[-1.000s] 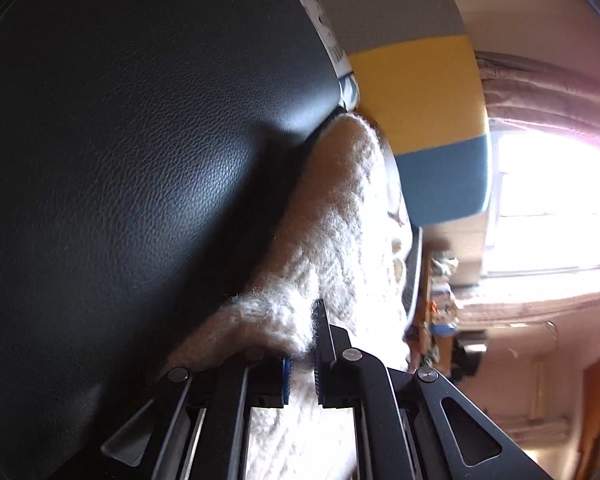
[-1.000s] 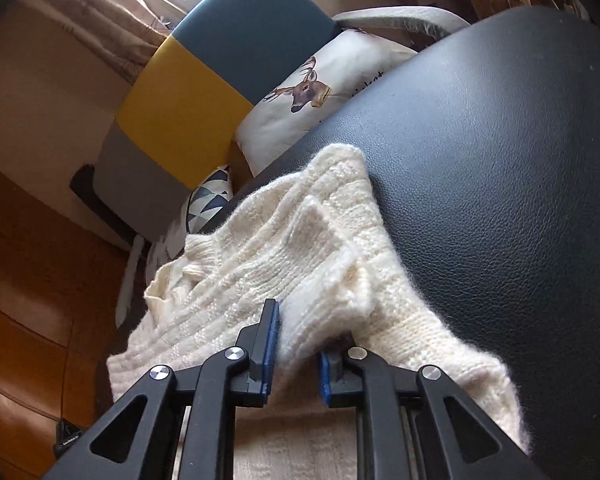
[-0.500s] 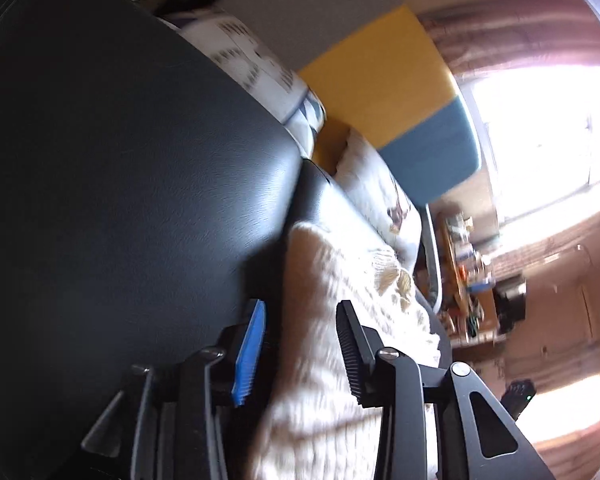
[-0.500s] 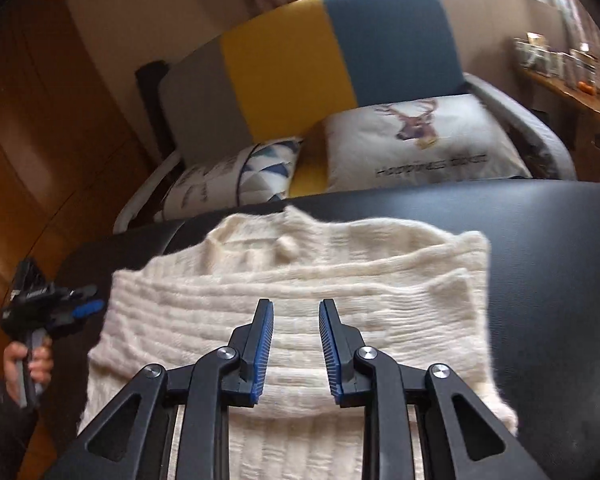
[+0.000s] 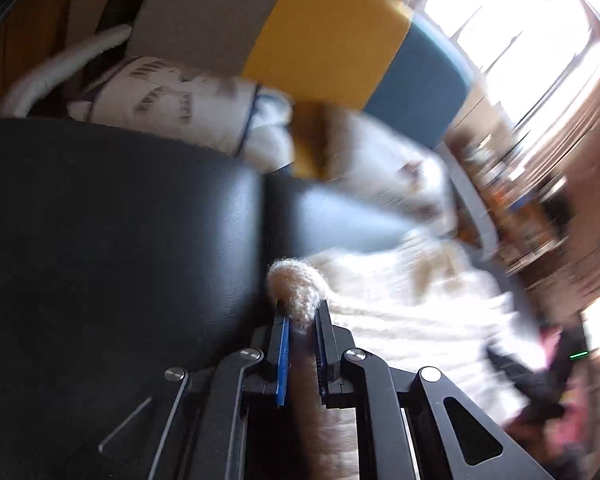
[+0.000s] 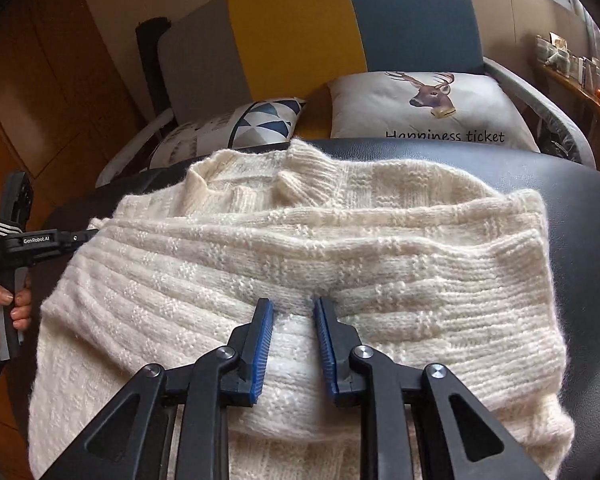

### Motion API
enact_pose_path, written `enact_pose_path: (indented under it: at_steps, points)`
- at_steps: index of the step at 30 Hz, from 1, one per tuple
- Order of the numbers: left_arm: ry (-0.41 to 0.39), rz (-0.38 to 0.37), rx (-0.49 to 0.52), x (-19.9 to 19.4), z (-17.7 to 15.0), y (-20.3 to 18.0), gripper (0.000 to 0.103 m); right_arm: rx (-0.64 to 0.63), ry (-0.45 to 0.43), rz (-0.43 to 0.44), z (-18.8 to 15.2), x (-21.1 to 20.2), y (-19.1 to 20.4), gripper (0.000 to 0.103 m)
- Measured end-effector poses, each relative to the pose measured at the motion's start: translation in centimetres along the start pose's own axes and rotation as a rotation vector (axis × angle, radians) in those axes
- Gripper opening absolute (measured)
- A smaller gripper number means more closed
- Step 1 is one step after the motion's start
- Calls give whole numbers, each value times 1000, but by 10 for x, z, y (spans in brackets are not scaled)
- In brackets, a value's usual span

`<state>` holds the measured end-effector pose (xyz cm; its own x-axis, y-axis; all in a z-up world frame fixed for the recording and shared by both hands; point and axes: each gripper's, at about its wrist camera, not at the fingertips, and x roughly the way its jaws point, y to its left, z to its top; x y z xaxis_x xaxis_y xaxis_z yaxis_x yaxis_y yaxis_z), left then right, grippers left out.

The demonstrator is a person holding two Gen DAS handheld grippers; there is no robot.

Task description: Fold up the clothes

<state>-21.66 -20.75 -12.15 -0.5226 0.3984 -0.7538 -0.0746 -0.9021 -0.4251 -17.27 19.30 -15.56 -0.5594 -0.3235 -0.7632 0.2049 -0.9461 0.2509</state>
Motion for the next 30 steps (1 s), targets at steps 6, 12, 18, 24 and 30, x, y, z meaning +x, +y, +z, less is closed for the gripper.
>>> enact_pose_path:
  at_steps: [6,12,18,24,30]
  points:
    - [-56,10,-110,-26,-18,13,27,-32,62,56,34,-8,14,26]
    - [-149,-173,-40,-69,-78,-9,41,-17,173,580,90,30,82,28]
    - [-101,-242,15,-53,-108,-26,43,-59,434,759,144,122,151,32]
    - [-62,-268,-38,-35,-119,-12,42,-202,830,886,129,175,198,34]
    - [-32,-308,-82,-28,-112,-2,40,-150,736,1137,133,181,237,34]
